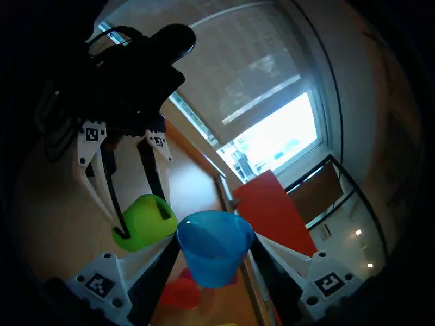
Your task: Pour water
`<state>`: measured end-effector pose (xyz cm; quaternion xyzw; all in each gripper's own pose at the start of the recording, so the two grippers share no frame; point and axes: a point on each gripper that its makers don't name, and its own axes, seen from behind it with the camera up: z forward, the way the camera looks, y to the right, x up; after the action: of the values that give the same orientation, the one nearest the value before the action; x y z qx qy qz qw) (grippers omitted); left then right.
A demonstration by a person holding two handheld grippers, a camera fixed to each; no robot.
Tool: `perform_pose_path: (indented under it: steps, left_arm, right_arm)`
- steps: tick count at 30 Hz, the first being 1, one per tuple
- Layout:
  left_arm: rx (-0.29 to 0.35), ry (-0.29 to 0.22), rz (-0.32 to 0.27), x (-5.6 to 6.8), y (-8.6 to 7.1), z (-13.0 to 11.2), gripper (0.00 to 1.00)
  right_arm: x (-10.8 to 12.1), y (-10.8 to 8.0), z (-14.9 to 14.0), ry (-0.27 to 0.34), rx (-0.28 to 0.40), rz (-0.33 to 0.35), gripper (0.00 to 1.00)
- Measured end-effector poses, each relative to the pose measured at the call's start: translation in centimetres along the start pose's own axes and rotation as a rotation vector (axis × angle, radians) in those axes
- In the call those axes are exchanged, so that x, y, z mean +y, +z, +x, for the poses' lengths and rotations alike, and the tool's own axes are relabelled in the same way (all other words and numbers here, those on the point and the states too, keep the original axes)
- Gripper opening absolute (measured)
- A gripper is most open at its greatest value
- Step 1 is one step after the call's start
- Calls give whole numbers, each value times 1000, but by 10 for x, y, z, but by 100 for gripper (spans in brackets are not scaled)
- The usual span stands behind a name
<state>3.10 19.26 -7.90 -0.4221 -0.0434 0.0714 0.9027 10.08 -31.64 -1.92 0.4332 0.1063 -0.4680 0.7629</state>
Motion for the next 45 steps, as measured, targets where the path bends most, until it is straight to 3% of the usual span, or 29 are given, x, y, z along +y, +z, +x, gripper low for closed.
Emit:
perform_pose_path:
  steps: [23,45]
  left_arm:
    - [4,8,-9,3,3,3,87]
    - [6,18,-9,4,2,4,87]
  right_arm:
    - [-4,1,4,-95,-15,10,92]
    - [1,0,6,-140,-17,-2,92]
